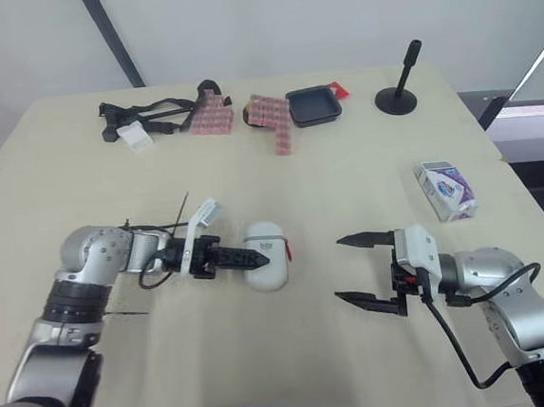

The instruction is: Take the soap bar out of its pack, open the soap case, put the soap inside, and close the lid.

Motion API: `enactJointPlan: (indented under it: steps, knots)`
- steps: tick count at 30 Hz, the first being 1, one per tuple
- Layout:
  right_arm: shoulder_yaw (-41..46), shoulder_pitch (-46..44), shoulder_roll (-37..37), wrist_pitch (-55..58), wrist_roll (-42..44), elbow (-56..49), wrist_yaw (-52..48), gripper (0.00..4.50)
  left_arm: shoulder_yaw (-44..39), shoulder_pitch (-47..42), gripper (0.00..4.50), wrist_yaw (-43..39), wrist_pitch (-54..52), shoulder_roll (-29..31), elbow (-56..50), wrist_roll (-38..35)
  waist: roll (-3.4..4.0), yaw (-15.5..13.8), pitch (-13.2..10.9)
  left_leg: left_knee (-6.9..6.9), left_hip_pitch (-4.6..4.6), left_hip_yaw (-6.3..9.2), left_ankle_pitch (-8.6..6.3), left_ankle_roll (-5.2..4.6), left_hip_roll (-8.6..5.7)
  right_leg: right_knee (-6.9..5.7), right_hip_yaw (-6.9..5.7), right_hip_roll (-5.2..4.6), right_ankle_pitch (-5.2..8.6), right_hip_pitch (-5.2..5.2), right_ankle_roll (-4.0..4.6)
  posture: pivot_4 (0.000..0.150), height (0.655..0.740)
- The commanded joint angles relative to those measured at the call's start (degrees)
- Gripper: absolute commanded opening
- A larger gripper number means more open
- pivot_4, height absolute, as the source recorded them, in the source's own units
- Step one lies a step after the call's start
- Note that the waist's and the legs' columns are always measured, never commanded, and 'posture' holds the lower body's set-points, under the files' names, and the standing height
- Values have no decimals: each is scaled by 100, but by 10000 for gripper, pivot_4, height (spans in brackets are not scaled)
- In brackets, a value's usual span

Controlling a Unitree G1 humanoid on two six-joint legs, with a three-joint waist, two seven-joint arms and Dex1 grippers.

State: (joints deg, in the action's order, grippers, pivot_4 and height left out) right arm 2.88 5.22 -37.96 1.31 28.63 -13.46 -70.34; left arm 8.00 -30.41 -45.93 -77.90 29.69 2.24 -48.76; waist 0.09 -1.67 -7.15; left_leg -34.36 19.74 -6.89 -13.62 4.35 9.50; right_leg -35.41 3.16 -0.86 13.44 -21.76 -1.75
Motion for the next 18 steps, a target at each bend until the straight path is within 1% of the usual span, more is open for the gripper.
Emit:
enactJointPlan:
  steps: [1, 3, 5, 6, 8, 10, 13, 16, 18]
  knots:
    - [180, -67, -12, 17, 177, -33, 34, 45000, 210, 173, 44632, -323, 841, 483, 5, 641, 2, 3, -2, 3, -2, 0, 1, -1, 2, 1, -1, -2, 0, 1, 0, 1500, 7400]
    - [214, -107, 13, 23, 166, 23, 118, 45000, 260, 320, 44632, -618, 1516, 690, -176, 868, 3, 0, -4, 8, -1, 0, 1, -2, 6, 6, -2, -5, 0, 2, 0, 1500, 7400]
    - [287, -158, 59, 110, 163, 79, 341, 45000, 142, 504, 44632, -811, 2400, 756, -343, 1137, 3, 4, -7, 12, 2, -2, 1, -3, 8, 13, -3, -8, 0, 2, 0, 1500, 7400]
    - [309, -169, 69, 193, 160, 89, 455, 45000, 59, 582, 44632, -796, 2803, 714, -356, 1283, 3, 1, -8, 13, 7, -1, 1, -3, 8, 18, -5, -8, 0, 2, 0, 1500, 7400]
    - [335, -145, 86, 549, 179, 66, 774, 45000, 59, 800, 44632, -681, 4366, 609, -254, 2036, 3, -16, -9, 13, 18, 1, 1, -3, 7, 28, -12, -8, 0, 1, -1, 1500, 7400]
    - [353, -119, 218, 654, 130, 69, 1079, 45000, -139, 955, 44632, -342, 5254, 367, -97, 2409, 2, -53, -9, 13, 35, 9, 0, -4, 2, 42, -25, -8, -1, 1, -2, 1500, 7400]
    - [436, -114, 562, 711, 89, 69, 1637, 45000, -486, 1154, 44632, 80, 5941, 11, -25, 2606, 2, -99, -9, 9, 59, 19, -1, -4, 0, 44, -50, -7, -1, 0, -2, 1500, 7400]
    - [486, -44, 1114, 556, 2, 42, 2303, 45000, -596, 1592, 44632, 409, 6576, -291, -213, 2864, 2, -118, -9, 6, 71, 21, -2, -1, 3, 39, -59, -4, -1, -5, -2, 1500, 7400]
    - [437, 58, 1315, 406, -138, 39, 2460, 45000, -673, 1864, 44632, 610, 6799, -484, -373, 2927, 2, -124, -9, 7, 73, 21, -4, 1, 3, 40, -60, -5, -1, -5, -2, 1500, 7400]
